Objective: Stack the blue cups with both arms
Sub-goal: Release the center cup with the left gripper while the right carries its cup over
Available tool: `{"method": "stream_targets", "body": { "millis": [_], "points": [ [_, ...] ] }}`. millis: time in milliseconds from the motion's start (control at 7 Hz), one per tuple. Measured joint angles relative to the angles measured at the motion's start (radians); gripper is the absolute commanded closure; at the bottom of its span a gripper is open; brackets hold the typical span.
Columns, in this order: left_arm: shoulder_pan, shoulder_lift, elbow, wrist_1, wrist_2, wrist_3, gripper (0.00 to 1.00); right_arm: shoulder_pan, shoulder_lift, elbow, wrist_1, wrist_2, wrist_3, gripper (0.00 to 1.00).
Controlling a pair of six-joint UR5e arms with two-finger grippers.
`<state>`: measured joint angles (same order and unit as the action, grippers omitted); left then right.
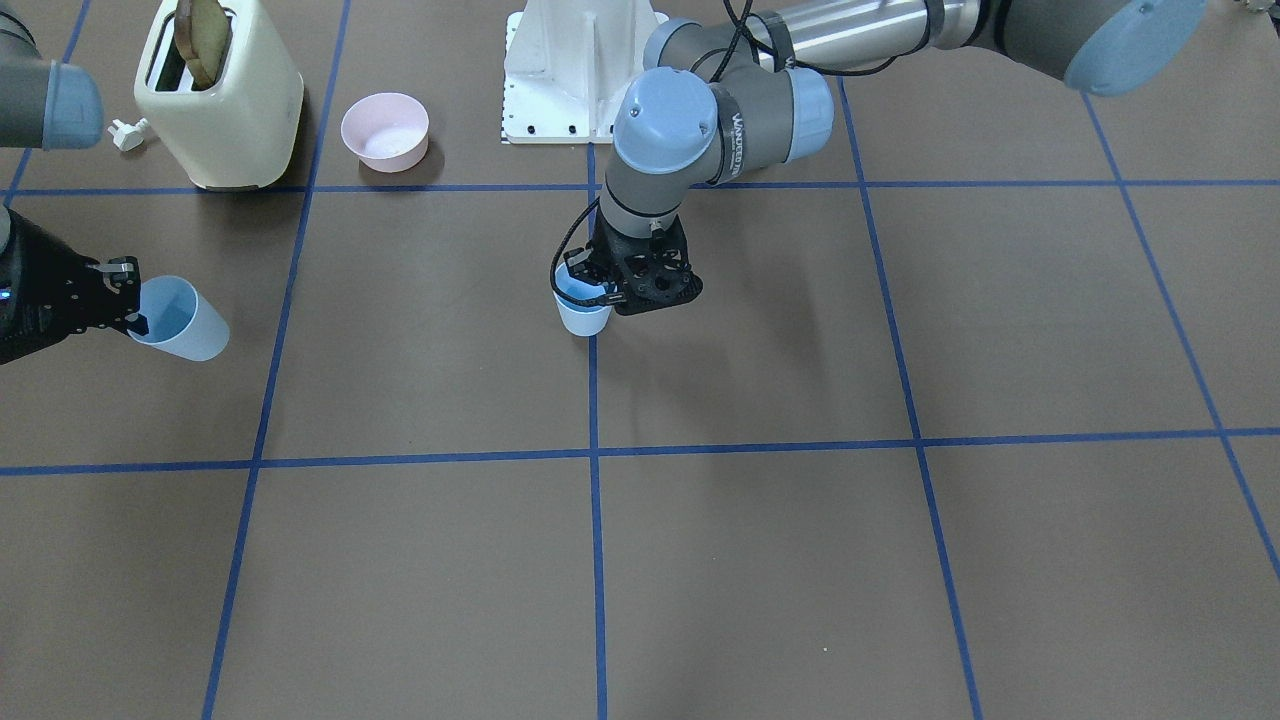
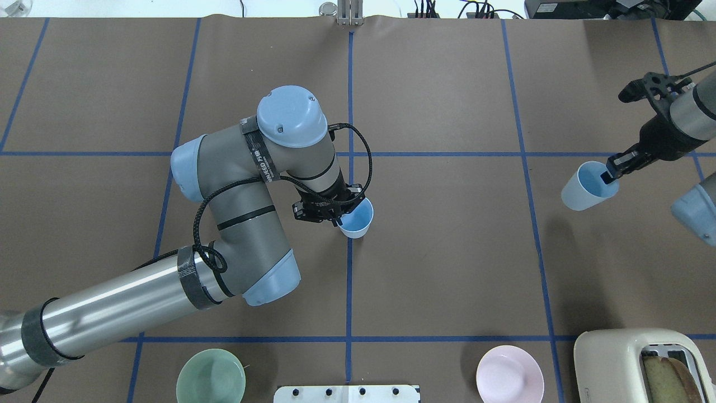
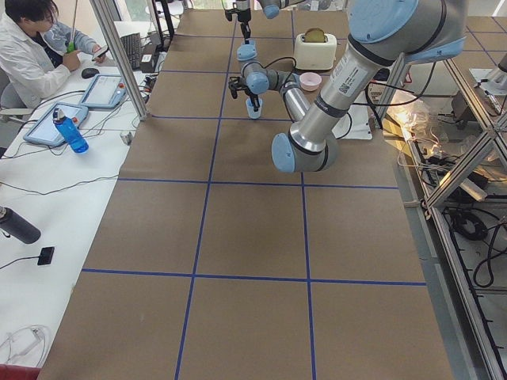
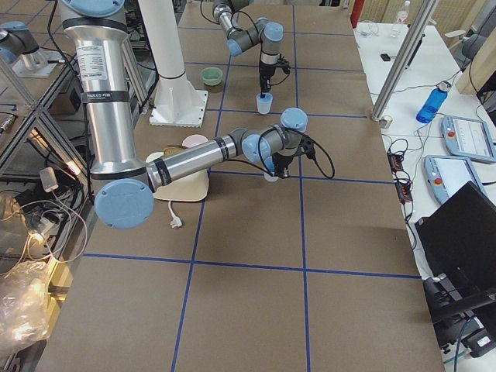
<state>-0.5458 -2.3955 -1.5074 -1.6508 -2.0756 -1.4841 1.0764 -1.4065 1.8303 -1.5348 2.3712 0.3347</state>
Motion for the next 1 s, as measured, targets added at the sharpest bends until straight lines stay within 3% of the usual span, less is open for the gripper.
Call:
{"method": "stream_targets", "body": {
  "millis": [429, 571, 857, 1000],
  "points": [
    [-0.001, 0.0, 0.048, -0.069, 0.005, 0.001, 1.0, 0.005, 0.152, 0.047, -0.217, -0.001, 0.003, 1.0],
    [-0.003, 0.0, 0.052, -0.076, 0.005, 0.003, 0.85, 0.004, 0.191, 0.054, -0.261, -0.001, 0.015, 1.0],
    [-0.009, 0.002, 0.05, -0.078, 0.005, 0.049, 0.03, -0.012, 0.244, 0.056, -0.289, 0.0, 0.078, 1.0],
    [-0.015, 0.004, 0.043, -0.078, 0.005, 0.081, 0.02, -0.02, 0.259, 0.056, -0.291, 0.001, 0.098, 1.0]
  ]
}}
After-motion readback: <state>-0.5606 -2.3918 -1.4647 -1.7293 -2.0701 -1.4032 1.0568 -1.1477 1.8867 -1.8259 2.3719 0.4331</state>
